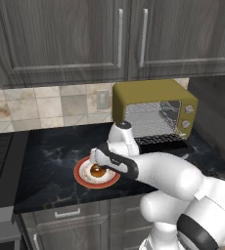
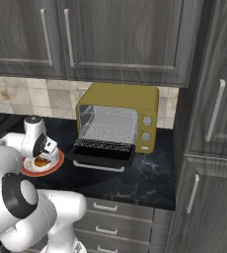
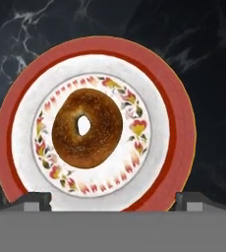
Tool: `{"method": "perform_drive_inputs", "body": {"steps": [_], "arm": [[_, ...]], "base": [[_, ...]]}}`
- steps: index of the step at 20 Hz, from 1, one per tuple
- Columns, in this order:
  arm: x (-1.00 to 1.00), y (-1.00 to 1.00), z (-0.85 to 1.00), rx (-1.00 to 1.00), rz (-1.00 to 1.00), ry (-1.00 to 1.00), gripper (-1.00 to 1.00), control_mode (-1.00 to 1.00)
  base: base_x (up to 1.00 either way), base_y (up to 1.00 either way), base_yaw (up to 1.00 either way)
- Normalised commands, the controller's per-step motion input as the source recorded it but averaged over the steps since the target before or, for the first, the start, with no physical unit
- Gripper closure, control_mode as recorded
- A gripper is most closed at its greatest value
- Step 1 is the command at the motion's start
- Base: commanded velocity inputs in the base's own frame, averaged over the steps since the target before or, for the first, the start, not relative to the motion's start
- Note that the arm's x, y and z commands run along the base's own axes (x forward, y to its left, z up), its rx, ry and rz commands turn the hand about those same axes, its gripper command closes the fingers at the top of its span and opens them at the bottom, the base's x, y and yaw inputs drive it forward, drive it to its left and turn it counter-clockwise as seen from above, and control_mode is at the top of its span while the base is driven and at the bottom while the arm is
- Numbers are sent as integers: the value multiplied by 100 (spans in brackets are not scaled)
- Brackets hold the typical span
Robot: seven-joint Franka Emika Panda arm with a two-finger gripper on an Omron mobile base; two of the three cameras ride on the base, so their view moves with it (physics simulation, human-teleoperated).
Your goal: Pick up the bagel from the plate, place it on the toaster oven rack, close the door, and set the timer.
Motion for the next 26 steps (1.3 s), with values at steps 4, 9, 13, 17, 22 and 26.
{"method": "perform_drive_inputs", "body": {"steps": [4, 9, 13, 17, 22, 26], "arm": [[22, 10, -30, 0, 0, 0, -100, -100], [17, 2, -34, 0, 0, 1, -100, -100], [22, 0, -23, 0, 0, 0, -100, -100], [23, 4, -11, 0, 0, 0, -100, -100], [16, 1, -4, 0, 0, 0, -100, -100], [19, 7, -28, 0, 0, 0, -100, -100]], "base": [[0, 0, 0], [0, 0, 0], [0, 0, 0], [0, 0, 0], [0, 0, 0], [0, 0, 0]]}}
